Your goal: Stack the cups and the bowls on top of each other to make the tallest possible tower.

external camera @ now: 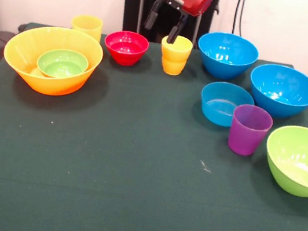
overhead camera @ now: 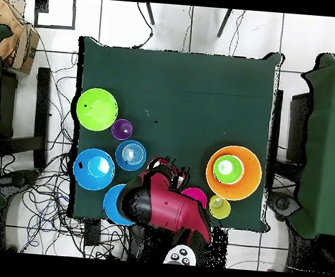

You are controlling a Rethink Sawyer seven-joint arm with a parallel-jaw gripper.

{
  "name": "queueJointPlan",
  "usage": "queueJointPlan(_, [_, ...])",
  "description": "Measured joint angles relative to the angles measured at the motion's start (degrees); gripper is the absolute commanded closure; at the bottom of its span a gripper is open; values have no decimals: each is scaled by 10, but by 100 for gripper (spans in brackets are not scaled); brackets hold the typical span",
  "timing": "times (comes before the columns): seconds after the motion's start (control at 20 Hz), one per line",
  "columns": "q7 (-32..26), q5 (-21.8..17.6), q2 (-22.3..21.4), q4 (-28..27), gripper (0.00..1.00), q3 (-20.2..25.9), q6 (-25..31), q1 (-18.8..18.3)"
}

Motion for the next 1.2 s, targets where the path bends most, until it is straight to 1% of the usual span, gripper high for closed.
queueJointPlan(0.05, [0, -3, -5, 3, 0, 9, 0, -11])
queueJointPlan(0.1, [0, -10, -19, 10, 0, 32, 0, -41])
queueJointPlan(0.25, [0, -18, -35, 17, 0, 57, 0, -81])
queueJointPlan(0.3, [0, -22, -44, 20, 0, 67, 0, -102])
queueJointPlan(0.35, [0, -23, -50, 22, 0, 71, 0, -114])
queueJointPlan(0.45, [0, -23, -55, 22, 0, 72, 0, -119])
queueJointPlan(0.65, [0, -23, -63, 22, 0, 72, 0, -100])
queueJointPlan(0.7, [0, -23, -63, 22, 0, 71, 0, -85])
queueJointPlan(0.8, [0, -22, -63, 22, 0, 71, 0, -69])
queueJointPlan(0.9, [0, -19, -63, 22, 0, 71, 0, -45])
queueJointPlan(1.2, [0, -3, -63, 21, 0, 67, 5, 2])
